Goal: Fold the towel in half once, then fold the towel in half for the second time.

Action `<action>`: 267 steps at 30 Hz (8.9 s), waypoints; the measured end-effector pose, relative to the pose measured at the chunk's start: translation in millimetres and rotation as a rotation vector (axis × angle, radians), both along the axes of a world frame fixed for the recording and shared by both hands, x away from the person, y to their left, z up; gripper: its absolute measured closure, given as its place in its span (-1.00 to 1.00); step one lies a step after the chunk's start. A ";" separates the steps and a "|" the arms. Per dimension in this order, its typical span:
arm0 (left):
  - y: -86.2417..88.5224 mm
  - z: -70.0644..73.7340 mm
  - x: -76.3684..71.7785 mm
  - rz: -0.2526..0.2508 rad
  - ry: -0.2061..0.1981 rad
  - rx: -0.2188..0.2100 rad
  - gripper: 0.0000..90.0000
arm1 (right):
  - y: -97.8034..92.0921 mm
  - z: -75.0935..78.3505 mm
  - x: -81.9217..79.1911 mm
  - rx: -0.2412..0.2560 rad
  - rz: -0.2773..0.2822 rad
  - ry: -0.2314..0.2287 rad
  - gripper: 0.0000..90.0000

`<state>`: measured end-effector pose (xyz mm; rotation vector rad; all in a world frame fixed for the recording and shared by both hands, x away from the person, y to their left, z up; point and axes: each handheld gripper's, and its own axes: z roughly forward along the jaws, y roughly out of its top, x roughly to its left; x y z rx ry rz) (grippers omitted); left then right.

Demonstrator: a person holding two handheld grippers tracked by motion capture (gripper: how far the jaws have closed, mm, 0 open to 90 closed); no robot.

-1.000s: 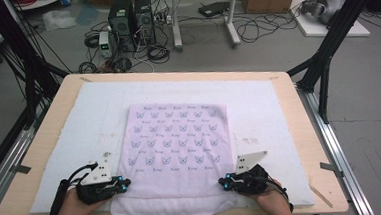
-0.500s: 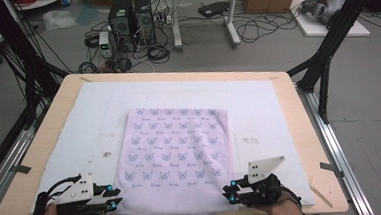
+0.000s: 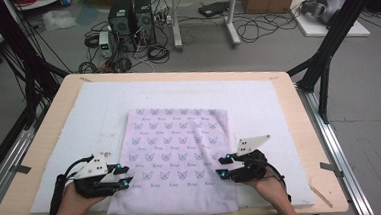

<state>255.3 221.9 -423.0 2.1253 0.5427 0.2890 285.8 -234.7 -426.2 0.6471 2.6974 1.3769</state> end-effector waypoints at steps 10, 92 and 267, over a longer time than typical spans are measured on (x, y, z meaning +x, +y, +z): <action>-6.2 -3.7 36.0 0.101 -0.003 -0.047 0.18 | -1.0 -7.4 25.4 0.004 -0.099 -0.042 0.04; 10.9 27.1 200.3 0.325 0.075 0.003 0.21 | -14.4 22.6 176.3 -0.092 -0.315 -0.028 -0.19; 9.8 9.9 73.0 0.165 0.015 -0.074 0.18 | -31.1 12.4 46.0 0.035 -0.195 -0.058 0.00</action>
